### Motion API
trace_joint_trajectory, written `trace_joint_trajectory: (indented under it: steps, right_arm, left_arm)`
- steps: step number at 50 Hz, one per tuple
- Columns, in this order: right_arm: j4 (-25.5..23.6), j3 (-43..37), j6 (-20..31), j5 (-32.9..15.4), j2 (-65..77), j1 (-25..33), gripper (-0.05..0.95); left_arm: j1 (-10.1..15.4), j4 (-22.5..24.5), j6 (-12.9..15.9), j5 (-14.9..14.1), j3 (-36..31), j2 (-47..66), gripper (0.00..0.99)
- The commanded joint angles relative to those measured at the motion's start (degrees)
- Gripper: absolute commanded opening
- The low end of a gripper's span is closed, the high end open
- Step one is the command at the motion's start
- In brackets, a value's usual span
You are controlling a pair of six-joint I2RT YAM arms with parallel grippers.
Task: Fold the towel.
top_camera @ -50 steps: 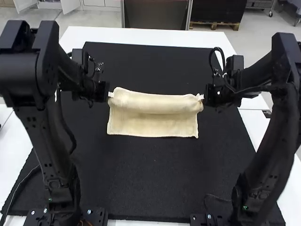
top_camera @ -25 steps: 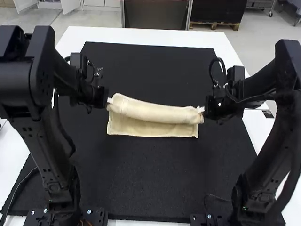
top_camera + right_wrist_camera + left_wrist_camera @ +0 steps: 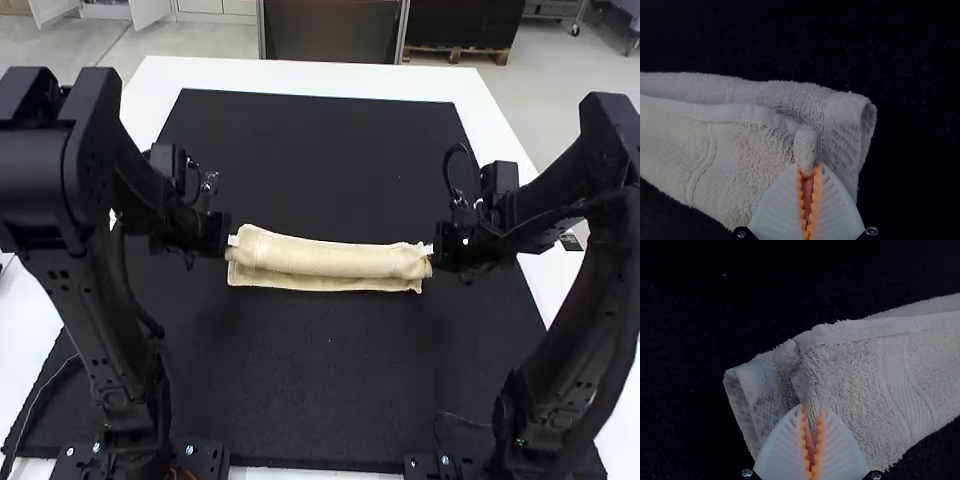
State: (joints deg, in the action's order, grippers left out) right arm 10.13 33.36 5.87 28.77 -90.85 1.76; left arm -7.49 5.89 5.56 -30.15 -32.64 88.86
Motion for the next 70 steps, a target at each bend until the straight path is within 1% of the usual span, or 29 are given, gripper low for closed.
trace_joint_trajectory:
  steps: [1, 4, 13, 17, 18, 19, 22, 24, 25, 26, 28, 29, 31, 33, 34, 39, 41, 43, 45, 52, 59, 65, 70]
  right_arm:
    - [2.09, -1.11, 0.37, 0.41, -0.91, 0.97, -0.02]
    - [3.49, -1.72, 0.37, 0.23, -1.61, 0.97, -0.02]
    - [4.81, -2.43, 0.55, 0.14, -3.02, 0.97, 0.00]
    - [5.25, -2.69, 0.64, -0.03, -3.28, 0.97, 0.05]
    - [5.43, -2.78, 0.64, -0.03, -3.28, 0.97, 0.06]
    - [5.87, -2.95, 0.64, -0.30, -3.28, 0.97, 0.08]
    - [6.66, -3.31, 0.55, -0.65, -3.28, 0.97, 0.16]
    - [7.01, -3.39, 0.55, -0.74, -3.28, 0.97, 0.26]
    - [7.01, -3.39, 0.55, -0.74, -3.28, 0.97, 0.29]
    - [7.18, -3.39, 0.46, -0.83, -3.28, 0.97, 0.31]
    - [7.36, -3.48, 0.46, -0.83, -3.28, 0.97, 0.34]
    - [7.45, -3.48, 0.46, -0.83, -3.28, 0.97, 0.36]
    - [7.45, -3.57, 0.46, -0.91, -3.28, 0.97, 0.44]
    - [7.45, -3.66, 0.64, -1.09, -3.28, 0.97, 0.50]
    - [7.62, -3.66, 0.64, -1.35, -3.28, 0.97, 0.55]
    - [7.97, -3.83, 0.46, -1.26, -3.28, 0.97, 0.68]
    - [7.97, -3.83, 0.46, -1.18, -3.28, 0.97, 0.74]
    - [7.89, -3.83, 0.37, -1.09, -3.28, 0.97, 0.84]
    - [7.89, -3.92, 0.28, -1.18, -3.28, 0.97, 0.91]
    - [7.80, -3.83, 0.11, -1.18, -3.37, 0.97, 0.91]
    - [7.80, -3.83, 0.02, -1.26, -4.43, 0.97, 0.91]
    - [7.80, -3.83, 0.02, -1.26, -5.04, 0.88, 0.91]
    - [7.80, -3.75, 0.11, -1.53, -5.57, 0.53, 0.91]
  left_arm:
    - [-0.60, 2.20, 0.33, 1.85, 1.27, -1.23, 0.020]
    - [-0.60, 4.22, 0.15, 2.91, 2.15, -1.14, 0.020]
    - [-0.42, 7.91, -0.38, 3.87, 4.34, -0.71, 0.023]
    - [-0.51, 9.23, -0.64, 3.87, 5.05, -0.35, 0.034]
    - [-0.42, 9.40, -0.64, 3.87, 5.13, -0.27, 0.046]
    - [-0.42, 9.67, -0.64, 3.87, 5.40, -0.18, 0.080]
    - [-0.42, 10.02, -0.64, 3.87, 5.75, 0.00, 0.113]
    - [-0.42, 10.63, -0.64, 3.87, 6.10, 0.09, 0.187]
    - [-0.42, 10.81, -0.64, 3.87, 6.19, 0.17, 0.221]
    - [-0.51, 11.07, -0.64, 3.87, 6.28, 0.17, 0.279]
    - [-0.60, 11.25, -0.73, 3.96, 6.45, 0.17, 0.430]
    - [-0.60, 11.25, -0.73, 3.96, 6.54, 0.26, 0.472]
    - [-0.60, 11.25, -0.90, 3.96, 6.54, 0.26, 0.597]
    - [-0.60, 11.25, -0.90, 3.96, 6.54, 0.35, 0.770]
    - [-0.60, 11.25, -0.90, 3.96, 6.45, 0.35, 0.836]
    - [-0.60, 11.25, -0.99, 3.87, 6.36, 0.35, 0.911]
    - [-0.60, 11.25, -0.99, 3.78, 6.36, 0.35, 0.933]
    - [-0.60, 11.25, -0.99, 3.70, 6.36, 0.35, 0.948]
    - [-0.60, 11.34, -0.99, 3.61, 6.45, 0.35, 0.956]
    - [-0.60, 12.30, -2.40, 3.52, 6.54, 0.35, 0.964]
    - [-0.86, 12.39, -2.49, 3.35, 6.28, 0.26, 0.964]
    - [-2.01, 12.65, -2.57, 2.82, 6.10, 0.00, 0.964]
    - [-3.59, 14.06, -4.07, 2.20, 6.10, -0.09, 0.964]
